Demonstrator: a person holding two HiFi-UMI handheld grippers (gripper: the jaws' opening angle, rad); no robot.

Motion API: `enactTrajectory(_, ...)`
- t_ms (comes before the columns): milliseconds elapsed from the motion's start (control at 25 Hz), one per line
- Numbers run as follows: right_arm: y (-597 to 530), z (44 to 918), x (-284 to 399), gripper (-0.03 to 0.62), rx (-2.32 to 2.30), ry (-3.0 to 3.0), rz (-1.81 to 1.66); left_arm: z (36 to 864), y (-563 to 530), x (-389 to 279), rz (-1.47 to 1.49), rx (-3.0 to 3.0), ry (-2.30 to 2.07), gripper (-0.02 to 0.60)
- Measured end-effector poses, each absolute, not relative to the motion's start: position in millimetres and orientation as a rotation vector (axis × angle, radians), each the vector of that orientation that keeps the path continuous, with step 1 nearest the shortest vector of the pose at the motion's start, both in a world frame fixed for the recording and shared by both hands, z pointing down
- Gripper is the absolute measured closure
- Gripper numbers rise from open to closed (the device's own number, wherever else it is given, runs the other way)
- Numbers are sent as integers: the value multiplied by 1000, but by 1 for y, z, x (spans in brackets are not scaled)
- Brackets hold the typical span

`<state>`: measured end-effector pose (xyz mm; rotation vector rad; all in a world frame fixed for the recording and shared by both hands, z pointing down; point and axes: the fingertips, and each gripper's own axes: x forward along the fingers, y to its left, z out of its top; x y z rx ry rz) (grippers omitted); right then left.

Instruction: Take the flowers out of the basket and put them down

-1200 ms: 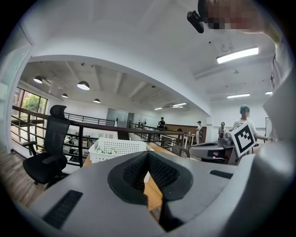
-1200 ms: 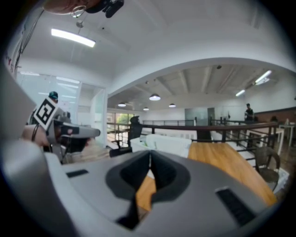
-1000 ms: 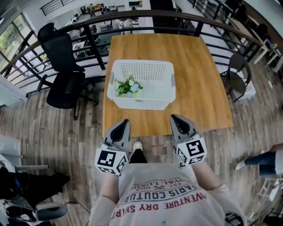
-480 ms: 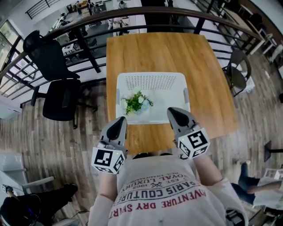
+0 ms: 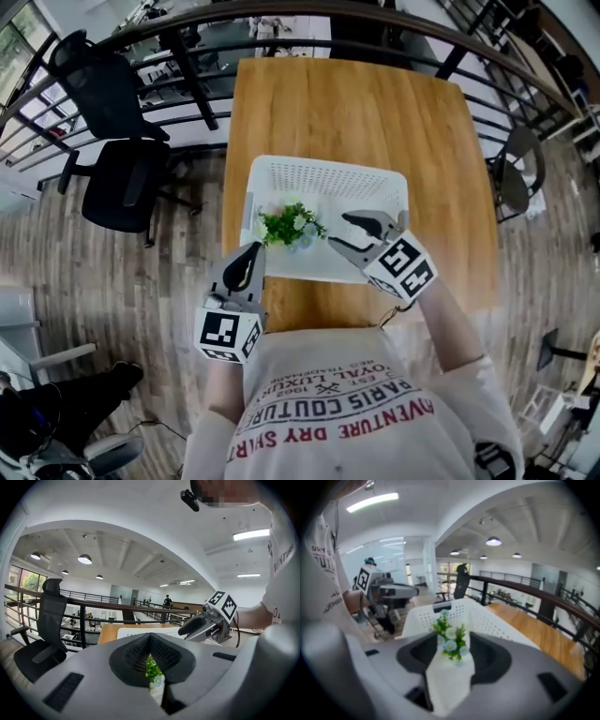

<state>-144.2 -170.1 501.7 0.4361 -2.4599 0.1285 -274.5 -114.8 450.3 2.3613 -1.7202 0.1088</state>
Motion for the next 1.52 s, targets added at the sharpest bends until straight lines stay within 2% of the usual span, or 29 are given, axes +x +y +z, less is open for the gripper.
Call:
enactTrajectory(80,-174,518,-154,315,293,-2417,90,456,-119,-279,94,2317,-1741,568)
enactTrajectory(320,-182,557,-187,203,27,-2393,79,474,-125,-292,92,2211,-1776,567)
enactTrajectory(600,-184,610,-215,126,-131,-2351,134,480,-126,-301,112,2173,-1784,567)
enactTrajectory(1240,-192,713,-236,112,-126,-2169,72,493,-133,-323,57,2111,-1805,567)
enactTrajectory(1520,-199,727,-236,112,-115,-2157,10,501,-132,-320,68,2105,-1783,566)
